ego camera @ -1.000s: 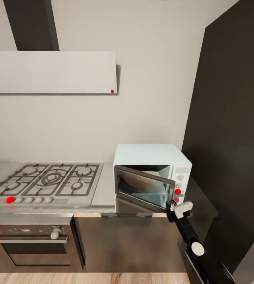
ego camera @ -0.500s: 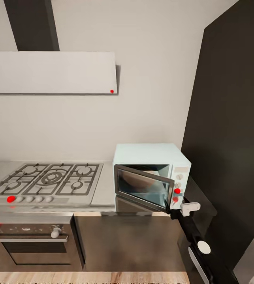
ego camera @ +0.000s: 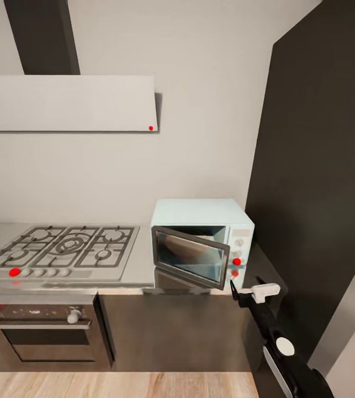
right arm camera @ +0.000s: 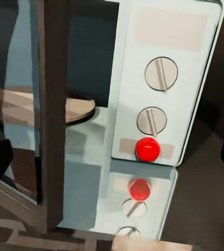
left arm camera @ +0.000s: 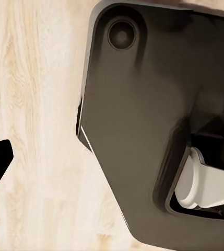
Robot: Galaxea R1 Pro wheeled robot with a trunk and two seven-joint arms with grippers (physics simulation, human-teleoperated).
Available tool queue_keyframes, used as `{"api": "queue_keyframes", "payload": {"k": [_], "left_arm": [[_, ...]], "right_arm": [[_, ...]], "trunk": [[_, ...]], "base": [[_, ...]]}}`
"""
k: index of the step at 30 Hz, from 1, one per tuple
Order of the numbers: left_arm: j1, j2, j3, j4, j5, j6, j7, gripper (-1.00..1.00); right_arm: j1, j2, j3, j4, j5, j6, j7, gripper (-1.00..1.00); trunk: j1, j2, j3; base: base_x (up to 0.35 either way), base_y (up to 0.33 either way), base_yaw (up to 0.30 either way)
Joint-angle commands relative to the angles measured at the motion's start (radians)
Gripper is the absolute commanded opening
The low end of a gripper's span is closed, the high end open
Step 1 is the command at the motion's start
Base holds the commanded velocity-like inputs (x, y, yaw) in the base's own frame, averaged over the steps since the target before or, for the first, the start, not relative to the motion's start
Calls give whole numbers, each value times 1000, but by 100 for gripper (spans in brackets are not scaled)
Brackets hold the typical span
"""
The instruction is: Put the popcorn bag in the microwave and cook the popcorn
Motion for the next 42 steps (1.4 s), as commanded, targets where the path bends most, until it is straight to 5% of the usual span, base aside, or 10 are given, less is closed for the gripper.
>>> {"api": "queue_keyframes", "payload": {"k": [1,8,23,34,42], "left_arm": [[0,0,5,0,1,0,0,100],[0,0,5,0,1,0,0,100],[0,1,5,1,1,0,0,100],[0,1,5,1,1,0,0,100],[0,1,5,1,1,0,0,100]], "right_arm": [[0,-1,0,1,-1,-3,1,100],[0,0,-35,-2,-3,2,-3,100],[-1,1,-37,-20,-4,12,-2,100],[0,1,-32,-21,-4,8,9,100],[0,-4,-49,-21,-2,7,168,100]], "trunk": [[1,0,0],[1,0,0],[1,0,0],[1,0,0],[1,0,0]], "base": [[172,-205,0],[82,-96,0],[267,0,0],[30,0,0],[0,0,0]]}}
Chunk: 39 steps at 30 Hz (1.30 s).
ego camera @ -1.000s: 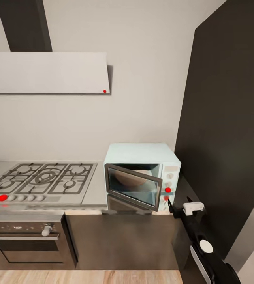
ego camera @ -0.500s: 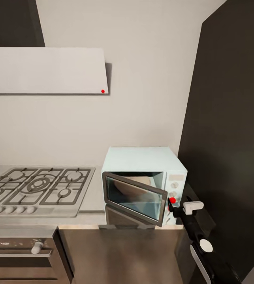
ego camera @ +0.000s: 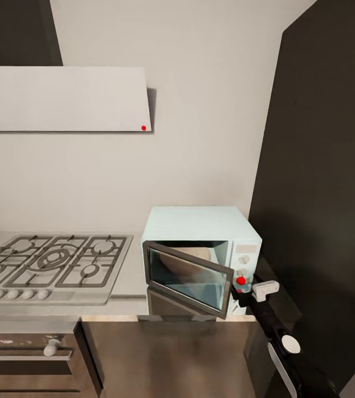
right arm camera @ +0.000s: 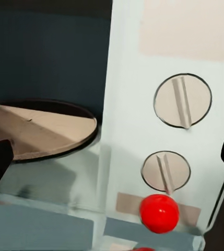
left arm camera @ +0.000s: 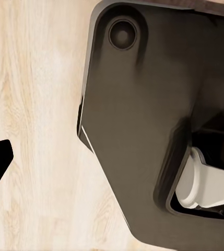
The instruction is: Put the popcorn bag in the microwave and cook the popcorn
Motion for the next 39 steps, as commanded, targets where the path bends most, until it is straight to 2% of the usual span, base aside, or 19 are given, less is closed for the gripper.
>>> {"api": "queue_keyframes", "payload": {"k": [1,6,9,11,15,25,39], "left_arm": [[0,0,5,0,1,0,0,100],[0,0,6,0,1,0,0,100],[0,0,5,1,1,-1,0,100],[-1,0,6,0,1,0,0,100],[0,0,6,0,1,0,0,100],[-1,0,5,0,1,0,0,100],[-1,0,5,0,1,0,0,100]], "right_arm": [[0,-4,-1,1,9,-4,31,100],[0,-10,-34,1,9,-4,137,100],[0,-10,-44,1,10,-4,189,100],[0,-10,-49,1,11,-7,255,100],[0,-10,-51,1,13,-9,323,100],[0,-9,-47,1,17,-2,334,100],[0,-7,-48,1,17,-6,334,100]], "trunk": [[0,-1,0],[0,-1,0],[0,-1,0],[0,-1,0],[0,-1,0],[0,-1,0],[0,-1,0]], "base": [[0,0,0],[0,0,0],[0,0,0],[0,0,0],[0,0,0],[0,0,24],[0,0,227]]}}
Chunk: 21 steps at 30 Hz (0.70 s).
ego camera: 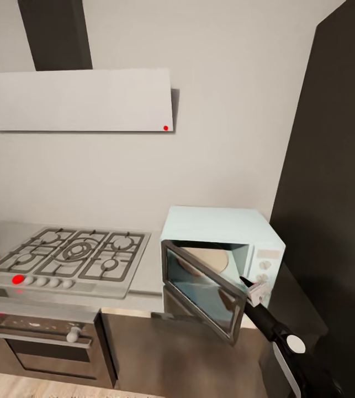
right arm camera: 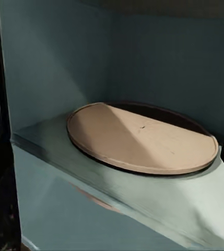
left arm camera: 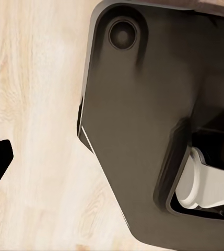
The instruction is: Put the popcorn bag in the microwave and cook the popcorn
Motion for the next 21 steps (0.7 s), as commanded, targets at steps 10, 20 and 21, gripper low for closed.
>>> {"api": "queue_keyframes", "payload": {"k": [10,20,21], "left_arm": [[0,-7,5,0,1,-1,0,100],[0,-9,6,0,1,-1,0,100],[0,-9,6,0,1,-1,0,100]], "right_arm": [[0,0,-1,0,2,-4,5,100],[0,3,-1,0,2,-3,3,100],[0,3,-1,0,2,-3,3,100]], "trunk": [[0,-1,0],[0,-1,0],[0,-1,0]], "base": [[-158,-8,246],[-65,0,254],[-267,0,255]]}}
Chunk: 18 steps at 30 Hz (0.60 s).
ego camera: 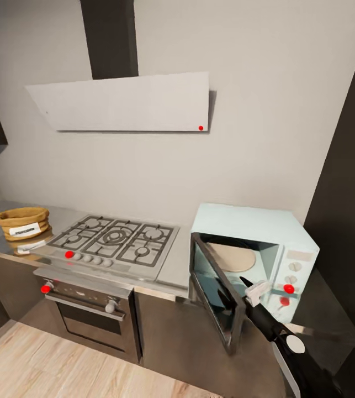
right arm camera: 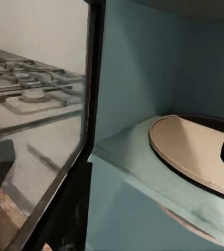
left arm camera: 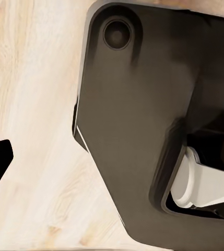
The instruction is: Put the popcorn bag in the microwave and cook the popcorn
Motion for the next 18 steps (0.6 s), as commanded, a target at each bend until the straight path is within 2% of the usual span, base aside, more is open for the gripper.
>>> {"api": "queue_keyframes", "payload": {"k": [1,18], "left_arm": [[-1,0,5,1,1,0,0,100],[0,0,5,0,1,0,0,100]], "right_arm": [[0,1,-2,0,2,-4,7,100],[0,1,-3,0,2,-4,6,100]], "trunk": [[0,-1,0],[0,-1,0]], "base": [[-143,0,255],[-12,0,246]]}}
